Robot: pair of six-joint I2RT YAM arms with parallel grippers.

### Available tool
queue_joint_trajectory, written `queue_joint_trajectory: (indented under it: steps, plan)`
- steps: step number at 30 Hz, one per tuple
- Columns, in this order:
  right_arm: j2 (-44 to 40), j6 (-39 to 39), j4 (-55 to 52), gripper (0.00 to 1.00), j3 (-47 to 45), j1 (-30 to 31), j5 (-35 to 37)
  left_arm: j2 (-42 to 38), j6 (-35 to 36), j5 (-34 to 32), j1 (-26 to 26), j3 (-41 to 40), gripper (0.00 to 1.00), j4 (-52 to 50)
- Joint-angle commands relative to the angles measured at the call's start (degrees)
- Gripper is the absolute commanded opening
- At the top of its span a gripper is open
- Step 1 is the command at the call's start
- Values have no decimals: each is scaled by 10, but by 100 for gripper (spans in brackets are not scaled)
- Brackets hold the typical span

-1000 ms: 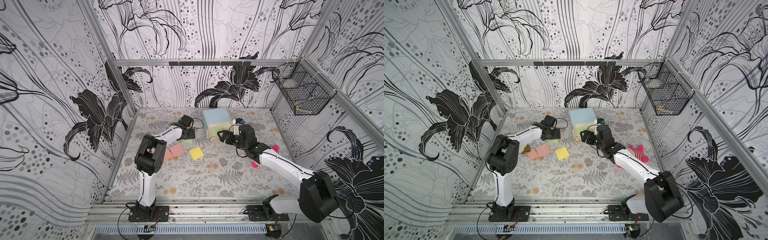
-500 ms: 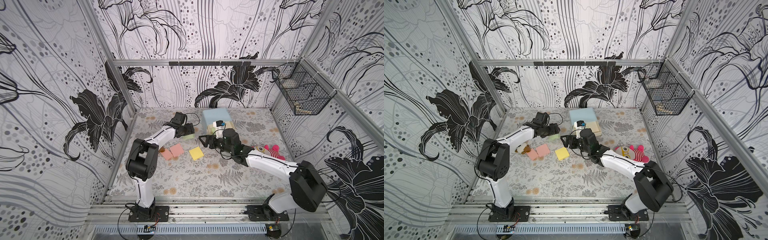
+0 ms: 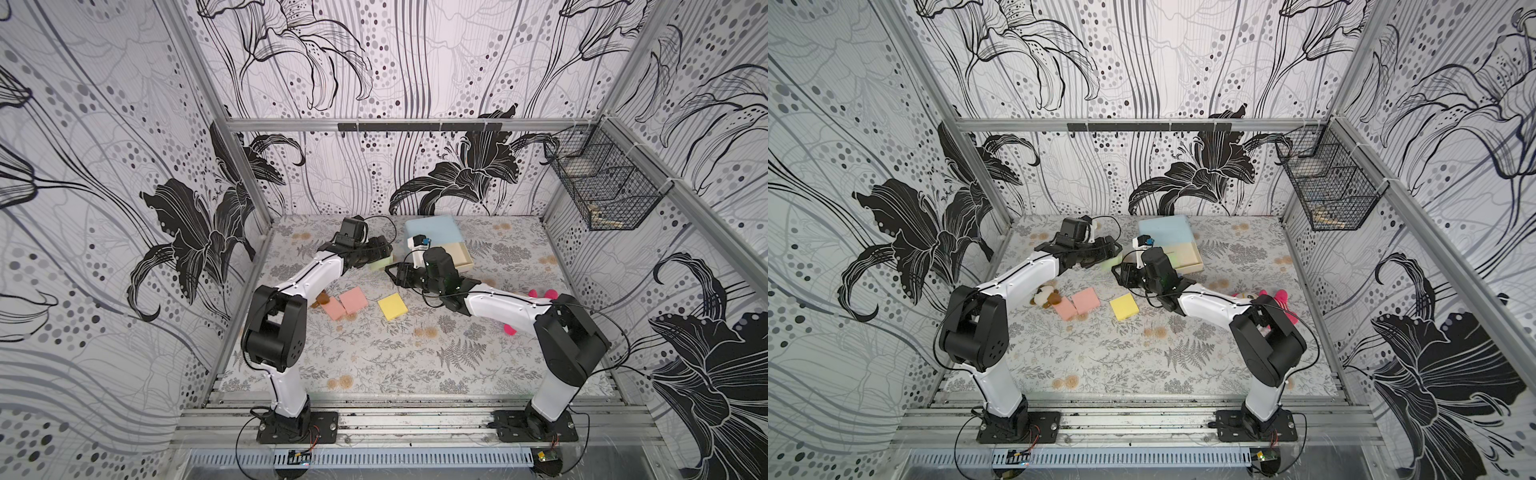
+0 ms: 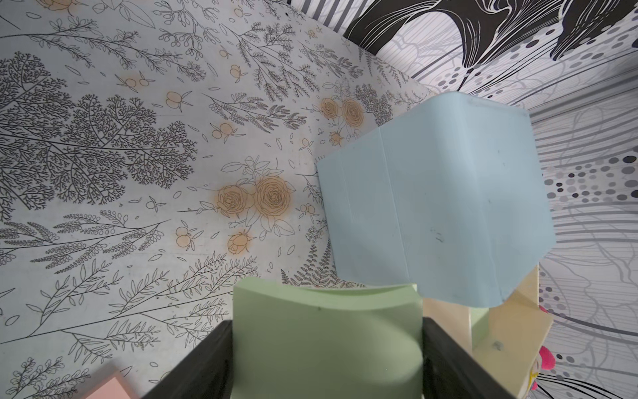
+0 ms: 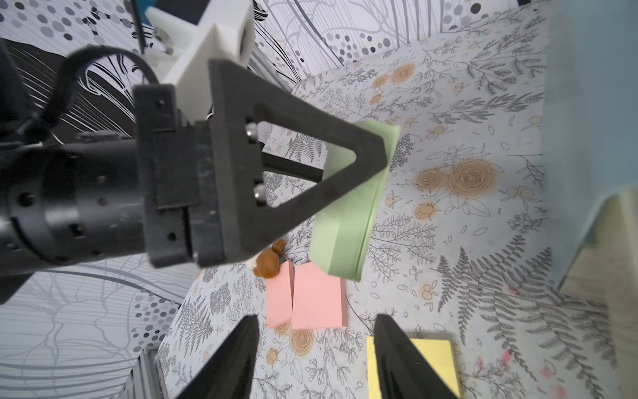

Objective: Please put the sticky notes in the drawer by color
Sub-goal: Pick up the sticky notes from the center of the board.

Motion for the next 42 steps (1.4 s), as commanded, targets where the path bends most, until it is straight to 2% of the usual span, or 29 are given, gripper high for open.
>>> queue_joint_trajectory:
  steps: [1,16,26,32,34,36,42]
  plan:
    - [21,3,1,59,34,3,-3,-24,-7,15,4,-8,82,30]
    - [73,8,-26,38,99,2,3,-35,-6,18,6,-17,82,30]
    - [72,10,-35,13,103,2,2,-34,-4,17,8,-17,82,29]
    - [66,11,-36,2,99,2,-1,-36,-3,16,8,-18,84,32]
    - [62,10,-36,0,98,2,-1,-40,-4,13,8,-21,88,37]
    - [56,9,-37,0,95,2,0,-47,-6,4,8,-26,97,44]
    - [19,3,-39,0,84,2,4,-113,-11,-65,9,-61,97,83]
